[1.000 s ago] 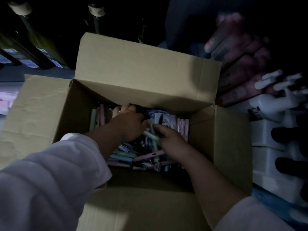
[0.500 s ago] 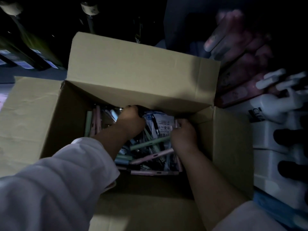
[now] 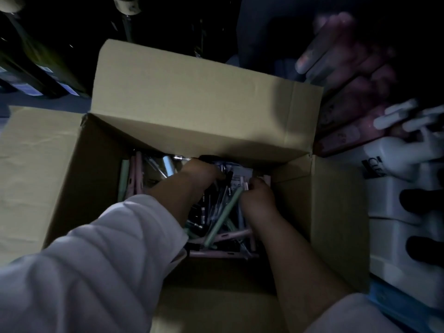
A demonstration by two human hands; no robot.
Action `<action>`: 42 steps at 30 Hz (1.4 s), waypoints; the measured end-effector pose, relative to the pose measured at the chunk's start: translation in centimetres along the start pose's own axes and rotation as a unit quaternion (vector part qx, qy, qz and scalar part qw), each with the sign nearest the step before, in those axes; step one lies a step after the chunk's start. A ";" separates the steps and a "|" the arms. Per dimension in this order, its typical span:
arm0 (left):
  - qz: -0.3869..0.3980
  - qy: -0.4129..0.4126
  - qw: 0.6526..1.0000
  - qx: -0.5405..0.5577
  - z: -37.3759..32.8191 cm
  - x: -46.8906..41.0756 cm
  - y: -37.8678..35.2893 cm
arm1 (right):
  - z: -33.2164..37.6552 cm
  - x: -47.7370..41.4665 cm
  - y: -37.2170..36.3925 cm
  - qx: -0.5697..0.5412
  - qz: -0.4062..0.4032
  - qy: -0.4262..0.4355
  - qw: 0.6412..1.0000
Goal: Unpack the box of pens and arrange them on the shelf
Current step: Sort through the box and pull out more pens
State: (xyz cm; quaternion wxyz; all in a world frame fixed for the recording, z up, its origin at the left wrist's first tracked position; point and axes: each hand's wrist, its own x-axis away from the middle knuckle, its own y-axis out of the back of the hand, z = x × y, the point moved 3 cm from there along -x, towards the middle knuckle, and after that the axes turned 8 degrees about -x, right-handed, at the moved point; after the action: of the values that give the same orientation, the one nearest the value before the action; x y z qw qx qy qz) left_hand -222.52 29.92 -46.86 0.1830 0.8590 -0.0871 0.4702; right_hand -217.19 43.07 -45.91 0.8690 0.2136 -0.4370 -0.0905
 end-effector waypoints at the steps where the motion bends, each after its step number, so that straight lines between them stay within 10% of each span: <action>1: -0.017 0.003 0.999 -0.042 0.3 -0.1 -0.1 | 0.0 0.0 0.0 -0.005 0.003 -0.004 1.000; 5: -0.141 -0.023 0.980 -0.135 1.2 0.3 0.1 | -0.1 0.2 0.2 -0.056 0.008 -0.019 0.998; 11: -0.032 0.002 0.996 0.087 1.1 0.9 0.1 | 0.3 0.5 0.3 -0.121 0.023 -0.014 0.992; 20: 0.117 0.019 0.989 0.090 0.0 1.7 -1.2 | 0.4 0.6 0.3 -0.098 0.044 0.007 0.994; 42: 0.040 -0.147 0.979 0.134 -0.7 7.7 3.1 | 3.6 5.7 2.9 -0.204 0.157 0.072 0.964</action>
State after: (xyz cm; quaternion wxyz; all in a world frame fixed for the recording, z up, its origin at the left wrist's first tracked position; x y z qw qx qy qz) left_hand -219.87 27.58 -39.29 0.0326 0.9312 -0.0836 0.3533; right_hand -216.74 42.70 -38.61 0.9268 -0.0338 -0.3733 -0.0245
